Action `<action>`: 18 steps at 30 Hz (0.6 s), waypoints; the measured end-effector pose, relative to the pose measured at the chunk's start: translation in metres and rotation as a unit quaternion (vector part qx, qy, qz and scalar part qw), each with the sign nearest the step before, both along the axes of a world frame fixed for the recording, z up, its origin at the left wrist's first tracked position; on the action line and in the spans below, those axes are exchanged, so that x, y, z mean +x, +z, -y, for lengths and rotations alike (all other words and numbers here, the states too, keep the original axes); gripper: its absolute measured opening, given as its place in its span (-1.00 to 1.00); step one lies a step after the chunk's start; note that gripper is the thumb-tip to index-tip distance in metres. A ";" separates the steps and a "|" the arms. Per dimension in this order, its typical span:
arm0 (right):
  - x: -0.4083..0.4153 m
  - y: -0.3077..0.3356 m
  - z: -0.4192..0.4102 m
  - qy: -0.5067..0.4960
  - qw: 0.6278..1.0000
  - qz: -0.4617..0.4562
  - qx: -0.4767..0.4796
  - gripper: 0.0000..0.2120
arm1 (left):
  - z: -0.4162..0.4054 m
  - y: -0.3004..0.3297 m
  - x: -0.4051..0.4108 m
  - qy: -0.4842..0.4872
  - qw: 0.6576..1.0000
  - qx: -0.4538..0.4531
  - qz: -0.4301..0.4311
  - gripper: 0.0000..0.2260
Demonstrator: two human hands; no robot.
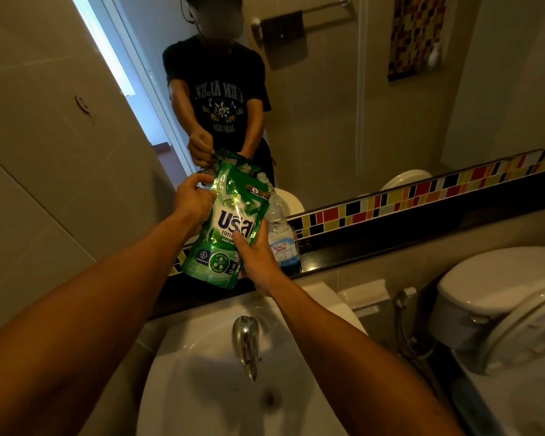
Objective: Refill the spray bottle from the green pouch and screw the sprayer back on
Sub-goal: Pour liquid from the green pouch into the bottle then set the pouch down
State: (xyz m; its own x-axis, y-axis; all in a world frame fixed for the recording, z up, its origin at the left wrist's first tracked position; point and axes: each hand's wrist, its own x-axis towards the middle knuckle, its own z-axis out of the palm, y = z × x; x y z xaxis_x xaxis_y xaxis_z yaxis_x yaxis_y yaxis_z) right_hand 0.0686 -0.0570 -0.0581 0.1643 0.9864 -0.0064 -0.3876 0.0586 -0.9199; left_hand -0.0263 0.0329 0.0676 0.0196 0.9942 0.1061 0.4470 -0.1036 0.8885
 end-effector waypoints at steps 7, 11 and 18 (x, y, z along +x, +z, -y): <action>-0.001 0.003 0.003 0.003 1.000 0.008 -0.004 -0.30 | 0.003 0.004 0.001 -0.002 1.000 0.001 -0.004 -0.78; -0.003 0.004 0.003 0.002 1.000 0.002 -0.011 -0.28 | 0.004 0.005 0.002 -0.002 1.000 -0.001 -0.005 -0.79; -0.005 0.001 -0.002 0.002 1.000 -0.005 -0.004 -0.31 | 0.003 0.005 0.001 -0.004 1.000 0.001 -0.013 -0.77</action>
